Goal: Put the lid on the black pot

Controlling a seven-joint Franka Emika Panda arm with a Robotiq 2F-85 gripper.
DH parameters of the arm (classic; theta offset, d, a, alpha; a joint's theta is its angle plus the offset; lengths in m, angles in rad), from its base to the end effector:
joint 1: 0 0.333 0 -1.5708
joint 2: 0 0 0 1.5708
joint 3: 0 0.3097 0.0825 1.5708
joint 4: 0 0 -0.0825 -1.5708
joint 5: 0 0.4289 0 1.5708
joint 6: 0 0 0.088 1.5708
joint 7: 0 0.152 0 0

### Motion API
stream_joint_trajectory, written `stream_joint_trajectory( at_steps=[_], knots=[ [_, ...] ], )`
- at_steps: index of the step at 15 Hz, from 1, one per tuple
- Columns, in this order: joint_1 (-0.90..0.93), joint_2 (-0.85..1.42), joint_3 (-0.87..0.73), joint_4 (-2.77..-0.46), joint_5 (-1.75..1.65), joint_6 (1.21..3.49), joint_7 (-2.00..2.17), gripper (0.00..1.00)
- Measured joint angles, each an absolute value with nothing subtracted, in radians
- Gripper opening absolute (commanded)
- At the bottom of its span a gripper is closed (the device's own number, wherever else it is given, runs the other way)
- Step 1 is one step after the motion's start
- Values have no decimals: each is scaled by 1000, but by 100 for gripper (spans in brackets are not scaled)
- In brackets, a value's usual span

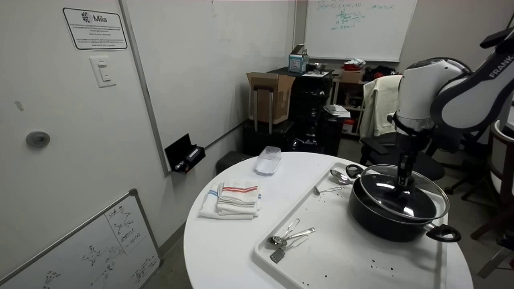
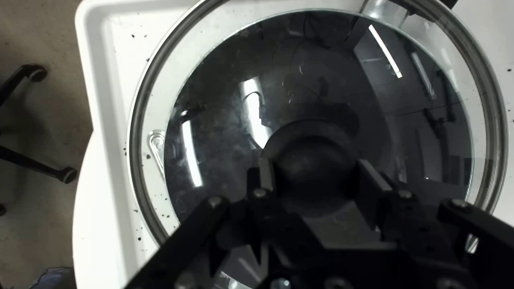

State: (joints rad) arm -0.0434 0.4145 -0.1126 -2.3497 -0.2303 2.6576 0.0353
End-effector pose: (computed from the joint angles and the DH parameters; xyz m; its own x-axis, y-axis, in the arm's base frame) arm 0.4998 -0.0848 0.0558 0.9930 0.0176 -0.1171 0.0333 -0.9906 0.1328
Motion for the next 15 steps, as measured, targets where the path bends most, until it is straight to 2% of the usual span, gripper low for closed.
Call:
stream_joint_trajectory(
  at_steps=[15],
  knots=[
    [-45,476,-115,-2315,-187,2689,41,25]
  ],
)
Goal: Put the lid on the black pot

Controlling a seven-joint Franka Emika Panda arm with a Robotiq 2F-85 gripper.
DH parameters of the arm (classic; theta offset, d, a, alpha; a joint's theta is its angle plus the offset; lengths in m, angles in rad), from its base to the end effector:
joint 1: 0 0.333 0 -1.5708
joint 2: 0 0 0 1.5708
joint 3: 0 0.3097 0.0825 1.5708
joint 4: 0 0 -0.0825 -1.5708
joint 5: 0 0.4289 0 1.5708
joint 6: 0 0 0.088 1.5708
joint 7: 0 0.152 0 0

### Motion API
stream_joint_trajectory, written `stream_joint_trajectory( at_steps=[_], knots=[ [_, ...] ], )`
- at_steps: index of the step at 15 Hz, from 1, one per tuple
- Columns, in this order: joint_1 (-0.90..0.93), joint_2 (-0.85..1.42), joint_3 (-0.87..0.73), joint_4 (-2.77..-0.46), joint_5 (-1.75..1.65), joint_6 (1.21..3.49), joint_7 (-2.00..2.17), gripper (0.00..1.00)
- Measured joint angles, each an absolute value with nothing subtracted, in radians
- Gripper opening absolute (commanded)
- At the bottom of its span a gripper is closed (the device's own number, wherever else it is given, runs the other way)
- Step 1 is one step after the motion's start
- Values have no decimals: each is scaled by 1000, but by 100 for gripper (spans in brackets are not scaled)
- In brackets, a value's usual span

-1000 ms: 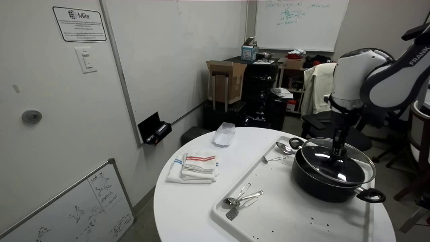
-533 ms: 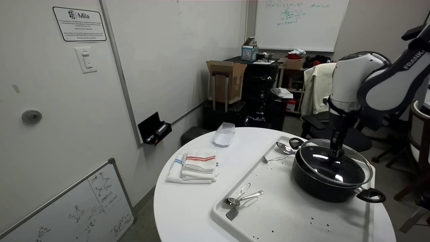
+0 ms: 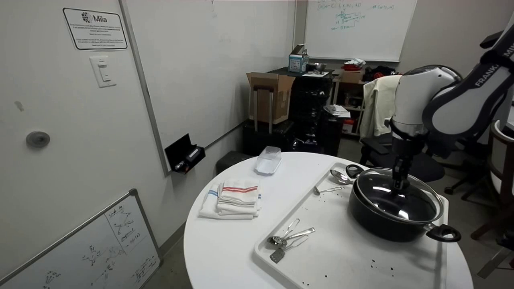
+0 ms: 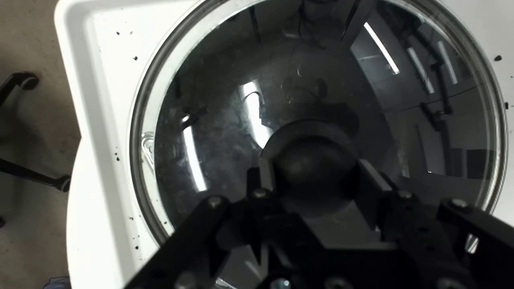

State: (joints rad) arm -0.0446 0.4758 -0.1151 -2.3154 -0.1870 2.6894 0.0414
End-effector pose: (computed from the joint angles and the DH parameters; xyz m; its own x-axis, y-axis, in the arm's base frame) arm 0.5051 -0.0881 0.0374 0.9938 -0.0250 -0.1081 -0.0118 -0.9926 0.1205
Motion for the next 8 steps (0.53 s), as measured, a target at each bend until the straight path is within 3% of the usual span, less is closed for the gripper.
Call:
stream_joint_trajectory(
  at_steps=[8],
  knots=[
    [-45,484,-115,-2313,-180,2702,41,25]
  ],
)
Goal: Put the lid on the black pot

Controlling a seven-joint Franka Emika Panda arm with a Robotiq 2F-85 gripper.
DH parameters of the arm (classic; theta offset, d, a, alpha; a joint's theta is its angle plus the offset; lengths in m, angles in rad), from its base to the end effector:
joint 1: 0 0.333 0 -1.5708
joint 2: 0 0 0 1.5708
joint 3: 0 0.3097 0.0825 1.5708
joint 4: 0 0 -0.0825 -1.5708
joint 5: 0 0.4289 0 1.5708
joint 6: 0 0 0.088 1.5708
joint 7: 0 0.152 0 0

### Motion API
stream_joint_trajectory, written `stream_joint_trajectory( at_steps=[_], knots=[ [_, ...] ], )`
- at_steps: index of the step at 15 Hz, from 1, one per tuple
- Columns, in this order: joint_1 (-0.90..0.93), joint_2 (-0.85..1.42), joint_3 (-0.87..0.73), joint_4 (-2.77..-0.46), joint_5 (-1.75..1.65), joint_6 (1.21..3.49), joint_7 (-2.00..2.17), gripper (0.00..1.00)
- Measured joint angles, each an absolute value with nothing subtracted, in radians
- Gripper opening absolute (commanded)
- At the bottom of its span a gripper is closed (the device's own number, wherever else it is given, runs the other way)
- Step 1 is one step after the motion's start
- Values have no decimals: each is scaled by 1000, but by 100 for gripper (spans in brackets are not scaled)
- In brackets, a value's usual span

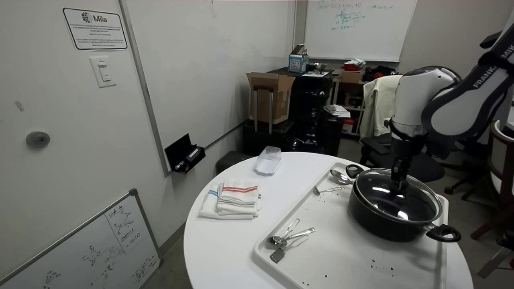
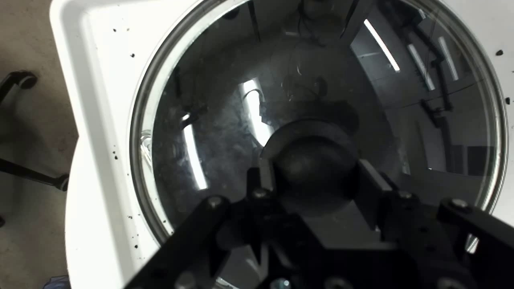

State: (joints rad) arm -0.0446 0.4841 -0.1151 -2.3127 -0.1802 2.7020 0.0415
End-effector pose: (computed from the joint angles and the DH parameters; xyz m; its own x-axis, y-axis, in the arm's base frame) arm 0.5061 -0.0881 0.0349 0.9945 -0.0295 -0.1007 -0.0176 -0.9929 0.1178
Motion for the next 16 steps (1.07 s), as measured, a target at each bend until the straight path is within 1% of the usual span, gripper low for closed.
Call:
stream_joint_trajectory(
  at_steps=[16],
  knots=[
    [-46,519,-115,-2284,-156,2710,41,25]
  ],
)
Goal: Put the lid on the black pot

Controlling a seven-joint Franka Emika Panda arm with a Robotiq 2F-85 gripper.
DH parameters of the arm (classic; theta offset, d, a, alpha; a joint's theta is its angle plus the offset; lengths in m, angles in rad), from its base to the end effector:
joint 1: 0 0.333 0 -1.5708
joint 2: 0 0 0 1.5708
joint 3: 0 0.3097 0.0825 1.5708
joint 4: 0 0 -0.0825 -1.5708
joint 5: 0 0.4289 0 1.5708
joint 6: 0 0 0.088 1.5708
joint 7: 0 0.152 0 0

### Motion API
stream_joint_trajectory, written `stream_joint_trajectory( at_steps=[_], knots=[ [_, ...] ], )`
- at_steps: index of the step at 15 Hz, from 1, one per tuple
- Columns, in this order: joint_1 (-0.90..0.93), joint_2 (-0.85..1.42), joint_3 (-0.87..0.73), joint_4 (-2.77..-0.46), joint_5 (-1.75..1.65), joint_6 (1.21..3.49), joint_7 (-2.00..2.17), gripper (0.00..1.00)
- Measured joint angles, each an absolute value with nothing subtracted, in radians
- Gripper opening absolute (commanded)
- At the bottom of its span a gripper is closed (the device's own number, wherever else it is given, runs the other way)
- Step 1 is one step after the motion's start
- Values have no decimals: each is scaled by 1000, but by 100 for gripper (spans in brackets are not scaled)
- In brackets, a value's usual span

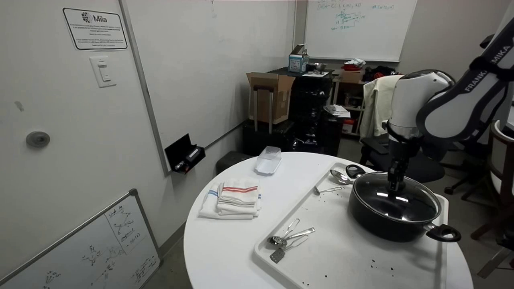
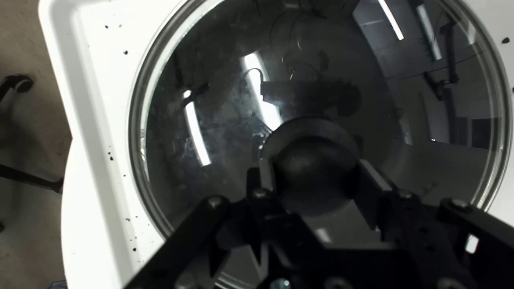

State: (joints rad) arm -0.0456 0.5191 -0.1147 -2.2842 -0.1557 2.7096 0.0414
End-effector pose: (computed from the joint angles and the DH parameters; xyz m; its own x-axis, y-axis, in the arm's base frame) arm 0.5119 -0.0900 0.0260 0.9940 -0.0500 -0.0977 -0.0390 -0.9929 0.1120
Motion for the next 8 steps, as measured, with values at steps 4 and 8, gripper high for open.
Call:
stream_joint_trajectory(
  at_steps=[4,8],
  knots=[
    [-46,526,-112,-2274,-155,2710,41,25],
    [-46,530,-103,-2270,-144,2709,40,25]
  ],
)
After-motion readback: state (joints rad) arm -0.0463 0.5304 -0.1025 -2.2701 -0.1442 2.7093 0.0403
